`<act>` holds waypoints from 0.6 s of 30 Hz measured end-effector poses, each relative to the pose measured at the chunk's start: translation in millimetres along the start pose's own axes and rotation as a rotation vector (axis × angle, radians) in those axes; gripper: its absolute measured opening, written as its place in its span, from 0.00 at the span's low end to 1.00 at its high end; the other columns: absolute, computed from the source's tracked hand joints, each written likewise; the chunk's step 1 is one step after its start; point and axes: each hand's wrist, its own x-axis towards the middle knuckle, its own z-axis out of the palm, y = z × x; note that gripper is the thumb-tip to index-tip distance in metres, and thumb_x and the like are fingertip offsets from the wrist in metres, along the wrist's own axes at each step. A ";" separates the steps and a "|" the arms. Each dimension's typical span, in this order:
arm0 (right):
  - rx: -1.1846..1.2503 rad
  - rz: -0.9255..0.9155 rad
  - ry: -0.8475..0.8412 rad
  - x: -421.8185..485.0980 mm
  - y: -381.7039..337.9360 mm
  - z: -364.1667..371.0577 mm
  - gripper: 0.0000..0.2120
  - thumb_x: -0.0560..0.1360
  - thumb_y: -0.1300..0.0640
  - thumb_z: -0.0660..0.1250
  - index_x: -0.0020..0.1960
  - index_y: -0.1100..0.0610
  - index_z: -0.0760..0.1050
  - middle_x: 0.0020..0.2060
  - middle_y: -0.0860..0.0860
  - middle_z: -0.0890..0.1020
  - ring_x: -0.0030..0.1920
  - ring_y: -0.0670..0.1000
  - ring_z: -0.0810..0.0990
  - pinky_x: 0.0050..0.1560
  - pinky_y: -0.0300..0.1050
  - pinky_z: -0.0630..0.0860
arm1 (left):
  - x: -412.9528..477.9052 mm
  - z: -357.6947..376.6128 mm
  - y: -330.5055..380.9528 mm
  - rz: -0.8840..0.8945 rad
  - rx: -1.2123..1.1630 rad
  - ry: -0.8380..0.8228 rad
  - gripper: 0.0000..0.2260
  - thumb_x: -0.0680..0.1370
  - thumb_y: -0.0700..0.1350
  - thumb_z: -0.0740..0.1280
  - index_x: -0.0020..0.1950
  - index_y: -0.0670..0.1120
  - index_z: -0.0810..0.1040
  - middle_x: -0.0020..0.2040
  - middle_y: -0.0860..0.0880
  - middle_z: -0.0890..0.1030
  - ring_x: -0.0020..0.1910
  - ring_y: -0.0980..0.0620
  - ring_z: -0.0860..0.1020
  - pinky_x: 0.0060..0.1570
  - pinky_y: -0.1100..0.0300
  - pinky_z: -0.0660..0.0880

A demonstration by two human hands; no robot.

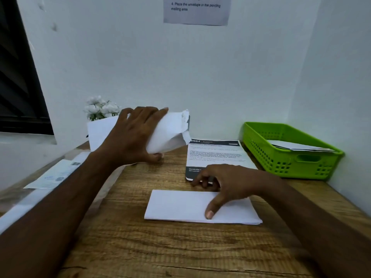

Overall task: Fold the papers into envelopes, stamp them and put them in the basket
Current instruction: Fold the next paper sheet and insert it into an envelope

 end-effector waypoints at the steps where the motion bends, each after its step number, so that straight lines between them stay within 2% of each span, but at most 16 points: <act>1: 0.043 -0.011 -0.012 1.2 0.0 0.5 0.37 0.62 0.39 0.78 0.68 0.42 0.70 0.55 0.39 0.75 0.53 0.41 0.73 0.54 0.38 0.71 | -0.2 0.6 -1.8 -0.004 -0.004 -0.007 0.49 0.62 0.69 0.69 0.75 0.45 0.59 0.66 0.44 0.70 0.64 0.44 0.68 0.61 0.47 0.61; 3: 0.106 -0.034 -0.026 3.0 0.8 2.7 0.34 0.62 0.42 0.79 0.65 0.44 0.73 0.52 0.39 0.77 0.51 0.41 0.75 0.51 0.38 0.72 | -0.9 1.4 -4.7 -0.008 -0.015 -0.019 0.48 0.62 0.70 0.64 0.75 0.45 0.60 0.66 0.44 0.70 0.64 0.44 0.68 0.61 0.47 0.62; 6: 0.192 -0.101 0.059 1.5 7.5 1.2 0.17 0.66 0.48 0.79 0.51 0.50 0.79 0.44 0.44 0.82 0.43 0.43 0.79 0.44 0.41 0.74 | -1.0 4.1 -8.9 -0.014 -0.040 -0.007 0.47 0.62 0.69 0.62 0.75 0.44 0.60 0.66 0.43 0.71 0.64 0.43 0.69 0.62 0.46 0.64; 7: 0.245 -0.131 0.109 -1.3 10.2 -2.6 0.11 0.69 0.51 0.78 0.47 0.51 0.78 0.41 0.45 0.82 0.39 0.41 0.78 0.40 0.39 0.73 | -1.2 5.1 -10.7 -0.020 -0.050 0.006 0.47 0.62 0.69 0.62 0.75 0.44 0.60 0.66 0.42 0.71 0.64 0.42 0.69 0.63 0.45 0.64; 9: 0.398 -0.156 0.228 -9.1 17.4 -13.9 0.05 0.74 0.56 0.73 0.46 0.54 0.78 0.38 0.45 0.81 0.37 0.39 0.78 0.36 0.35 0.72 | -2.3 6.5 -14.7 -0.037 -0.076 0.029 0.47 0.63 0.69 0.61 0.75 0.43 0.61 0.66 0.41 0.71 0.64 0.41 0.69 0.63 0.45 0.64; 11: 0.547 -0.138 0.391 -17.3 27.9 -24.5 0.02 0.75 0.59 0.70 0.47 0.57 0.79 0.39 0.47 0.82 0.35 0.40 0.79 0.34 0.34 0.72 | -4.0 7.0 -17.5 -0.051 -0.100 0.041 0.48 0.63 0.69 0.62 0.75 0.42 0.61 0.66 0.41 0.71 0.64 0.42 0.69 0.63 0.46 0.64; 15: 0.699 -0.059 0.758 -17.0 49.7 -30.5 0.02 0.76 0.58 0.69 0.48 0.56 0.79 0.41 0.49 0.84 0.35 0.41 0.80 0.34 0.34 0.73 | -4.5 11.2 -20.2 -0.045 -0.133 0.048 0.49 0.62 0.69 0.63 0.74 0.41 0.61 0.67 0.41 0.70 0.64 0.42 0.69 0.63 0.45 0.65; 18: 0.661 -0.038 0.774 -12.0 55.9 -27.2 0.04 0.76 0.58 0.69 0.51 0.57 0.80 0.43 0.49 0.84 0.36 0.41 0.80 0.35 0.33 0.73 | -3.5 15.2 -19.9 -0.018 -0.134 0.029 0.49 0.61 0.67 0.66 0.75 0.43 0.59 0.68 0.42 0.69 0.66 0.43 0.67 0.66 0.43 0.64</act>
